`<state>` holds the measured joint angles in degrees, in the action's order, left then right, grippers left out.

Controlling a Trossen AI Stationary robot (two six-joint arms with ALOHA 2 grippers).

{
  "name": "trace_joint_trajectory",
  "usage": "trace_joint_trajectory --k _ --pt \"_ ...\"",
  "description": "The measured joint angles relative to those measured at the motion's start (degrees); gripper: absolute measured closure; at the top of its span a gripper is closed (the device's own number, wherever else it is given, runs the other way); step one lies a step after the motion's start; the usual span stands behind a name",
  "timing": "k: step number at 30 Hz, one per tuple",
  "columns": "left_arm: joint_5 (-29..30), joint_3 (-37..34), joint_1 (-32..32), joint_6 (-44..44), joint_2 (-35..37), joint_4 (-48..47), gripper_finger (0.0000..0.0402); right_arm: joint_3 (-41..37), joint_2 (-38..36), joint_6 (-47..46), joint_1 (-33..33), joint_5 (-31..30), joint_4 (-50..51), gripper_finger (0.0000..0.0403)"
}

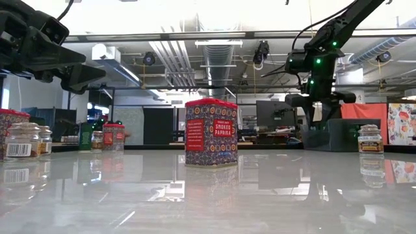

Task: Sort spices by type
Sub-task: Put the green seasoning can into the black bin

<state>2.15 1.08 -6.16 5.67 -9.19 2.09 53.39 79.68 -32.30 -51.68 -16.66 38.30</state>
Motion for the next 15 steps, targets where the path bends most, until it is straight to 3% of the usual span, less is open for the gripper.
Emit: trace_joint_trajectory --k 10,15 --pt "-0.02 0.02 -0.02 0.00 0.00 0.01 0.0143 2.24 -3.79 1.63 0.34 -2.43 2.49 0.0172" --pt "-0.01 0.01 0.00 0.00 0.00 0.01 0.0143 4.46 -9.89 3.12 5.27 -2.47 2.88 0.0144"
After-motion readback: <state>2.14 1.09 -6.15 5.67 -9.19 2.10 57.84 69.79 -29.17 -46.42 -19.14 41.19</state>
